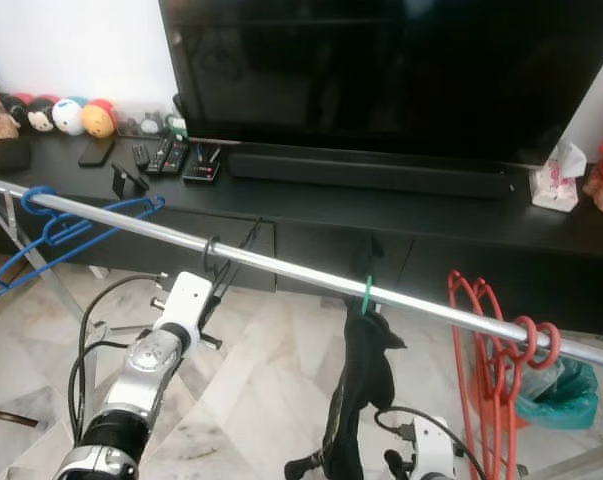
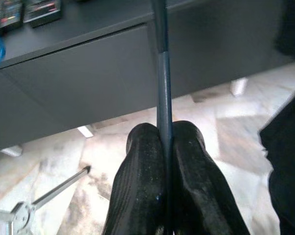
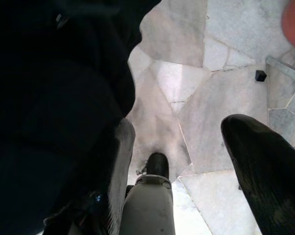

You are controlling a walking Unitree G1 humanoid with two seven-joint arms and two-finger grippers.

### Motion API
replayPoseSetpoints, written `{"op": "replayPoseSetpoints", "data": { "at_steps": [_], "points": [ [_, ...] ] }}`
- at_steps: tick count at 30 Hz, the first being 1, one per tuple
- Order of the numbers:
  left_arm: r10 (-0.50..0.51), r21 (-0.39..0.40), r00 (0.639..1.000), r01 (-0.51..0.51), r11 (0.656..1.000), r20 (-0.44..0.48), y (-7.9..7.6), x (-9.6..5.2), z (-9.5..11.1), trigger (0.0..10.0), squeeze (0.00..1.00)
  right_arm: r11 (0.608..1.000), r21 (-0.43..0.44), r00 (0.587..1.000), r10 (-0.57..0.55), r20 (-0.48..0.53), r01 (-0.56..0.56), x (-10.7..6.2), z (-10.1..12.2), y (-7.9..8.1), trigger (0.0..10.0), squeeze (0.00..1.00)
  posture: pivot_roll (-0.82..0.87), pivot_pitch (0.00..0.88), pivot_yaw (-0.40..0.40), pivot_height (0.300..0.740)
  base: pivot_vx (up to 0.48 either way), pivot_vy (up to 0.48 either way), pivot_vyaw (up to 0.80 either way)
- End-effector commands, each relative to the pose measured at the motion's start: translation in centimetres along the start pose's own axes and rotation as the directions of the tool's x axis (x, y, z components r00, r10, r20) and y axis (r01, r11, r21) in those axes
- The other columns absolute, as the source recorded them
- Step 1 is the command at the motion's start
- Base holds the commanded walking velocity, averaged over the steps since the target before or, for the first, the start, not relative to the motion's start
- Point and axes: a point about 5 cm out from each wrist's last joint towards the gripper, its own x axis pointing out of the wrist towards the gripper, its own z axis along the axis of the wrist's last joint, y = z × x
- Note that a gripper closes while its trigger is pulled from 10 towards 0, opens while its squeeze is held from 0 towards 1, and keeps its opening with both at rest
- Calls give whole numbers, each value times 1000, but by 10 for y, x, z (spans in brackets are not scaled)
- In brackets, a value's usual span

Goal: Hang hanger

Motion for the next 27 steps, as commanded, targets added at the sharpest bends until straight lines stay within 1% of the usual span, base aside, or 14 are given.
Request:
{"op": "replayPoseSetpoints", "data": {
  "at_steps": [1, 2, 4, 6, 11, 12, 15, 17, 19, 20, 22, 27],
  "points": [
    [-92, 7, 991, 93, 996, -101, -8, -12, -14, 10000, 0, 1000, 3, 1000, -3, -7, 3, 0, -1, -1, 10000, 0, 8, 0, -6, 740, 0, 0, 0],
    [-92, 7, 991, 93, 996, -101, -8, -12, -14, 10000, 0, 1000, 3, 1000, -3, -7, 3, 0, -1, -1, 10000, 0, 8, 0, -6, 740, 0, 0, 0],
    [-143, 24, 983, 146, 989, -112, -11, -19, -9, 10000, 0, 1000, 2, 1000, -4, -6, 4, 0, -1, -1, 10000, 0, 15, 0, -6, 740, 0, 0, 0],
    [-154, 29, 982, 158, 987, -113, -11, -21, -7, 10000, 0, 1000, 1, 1000, -4, -6, 4, 0, -1, 0, 10000, 0, 16, 0, -6, 740, 0, 0, 0],
    [-224, 27, 967, 228, 973, -122, -14, -31, 8, 10000, 0, 1000, 4, 1000, -13, -2, 13, 0, -1, -1, 10000, 0, 17, 0, -5, 740, 0, 0, 0],
    [-224, 27, 967, 228, 973, -122, -14, -31, 8, 10000, 0, 1000, 4, 1000, -13, -2, 13, 0, -1, -1, 10000, 0, 17, 0, -5, 740, 0, 0, 0],
    [-233, 6, 961, 237, 972, -149, -14, -37, 11, 10000, 0, 1000, 11, 1000, -20, -2, 20, 0, -1, -1, 10000, 0, 18, 0, -3, 740, 0, 0, 0],
    [-242, 15, 952, 249, 968, -188, -13, -44, 10, 10000, 0, 1000, 12, 1000, -22, -3, 22, 0, -2, -1, 10000, 0, 18, 0, -3, 740, 0, 0, 0],
    [-236, 10, 951, 243, 970, -200, -13, -47, 9, 10000, 0, 1000, 12, 1000, -22, -4, 22, 0, -2, -1, 10000, 0, 18, 0, -3, 740, 0, 0, 0],
    [-247, -11, 945, 251, 968, -212, -15, -51, 6, 10000, 0, 1000, 15, 1000, -24, -4, 24, 0, -2, -1, 10000, 0, 18, 0, -3, 740, 0, 0, 0],
    [-259, -18, 939, 261, 965, -227, -17, -56, 3, 10000, 0, 1000, 16, 1000, -25, -5, 25, 0, -2, -1, 10000, 0, 22, 0, -2, 740, 0, 0, 0],
    [-247, -29, 923, 249, 968, -294, -20, -65, -13, 10000, 0, 1000, 18, 1000, -26, -4, 26, 0, -1, -2, 10000, 0, 25, 0, -4, 740, 0, 0, 0]
  ]
}}
